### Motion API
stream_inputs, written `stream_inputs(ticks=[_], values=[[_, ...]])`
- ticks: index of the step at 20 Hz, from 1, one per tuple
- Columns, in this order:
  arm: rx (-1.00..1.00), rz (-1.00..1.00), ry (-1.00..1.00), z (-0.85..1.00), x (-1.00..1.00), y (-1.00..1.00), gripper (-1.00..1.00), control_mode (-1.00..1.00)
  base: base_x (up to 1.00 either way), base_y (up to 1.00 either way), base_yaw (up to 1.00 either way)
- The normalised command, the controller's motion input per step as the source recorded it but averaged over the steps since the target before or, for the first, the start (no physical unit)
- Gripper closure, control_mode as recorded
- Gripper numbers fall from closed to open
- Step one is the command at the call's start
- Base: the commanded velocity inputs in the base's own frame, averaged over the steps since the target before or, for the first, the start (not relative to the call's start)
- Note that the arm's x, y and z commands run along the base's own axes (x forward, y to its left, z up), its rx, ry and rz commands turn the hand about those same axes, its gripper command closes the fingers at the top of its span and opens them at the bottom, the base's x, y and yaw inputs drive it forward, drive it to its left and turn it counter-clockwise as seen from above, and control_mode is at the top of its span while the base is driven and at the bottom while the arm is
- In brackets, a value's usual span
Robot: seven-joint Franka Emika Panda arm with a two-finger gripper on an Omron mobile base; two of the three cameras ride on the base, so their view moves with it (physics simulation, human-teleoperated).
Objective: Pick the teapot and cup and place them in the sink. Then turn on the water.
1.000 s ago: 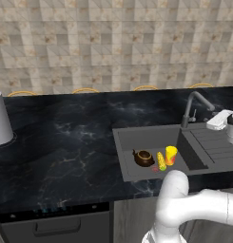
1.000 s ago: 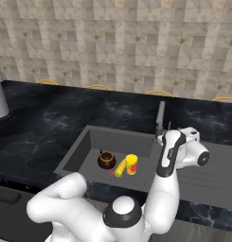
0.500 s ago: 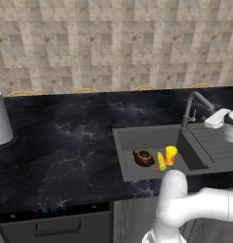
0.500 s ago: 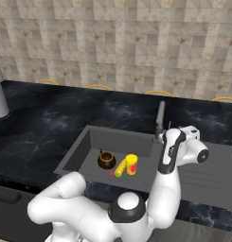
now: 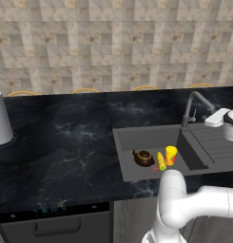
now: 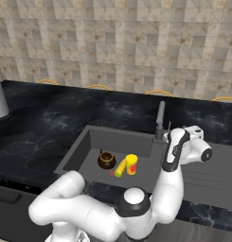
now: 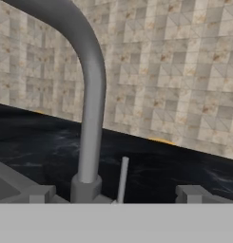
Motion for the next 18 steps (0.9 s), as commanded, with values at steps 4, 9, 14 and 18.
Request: stream_inputs(ticks=[4, 9, 14, 18], values=[[0.01, 0.00, 0.00, -0.08, 0.11, -0.03, -1.00, -1.00, 0.00, 0.00, 0.00], [0.03, 0.04, 0.00, -0.03, 0.02, 0.00, -1.00, -1.00, 0.00, 0.00, 0.00], [0.03, 0.06, 0.00, -0.01, 0.00, 0.00, -1.00, -1.00, 0.00, 0.00, 0.00], [0.01, 0.03, 0.00, -0.04, 0.09, 0.00, -1.00, -1.00, 0.00, 0.00, 0.00]])
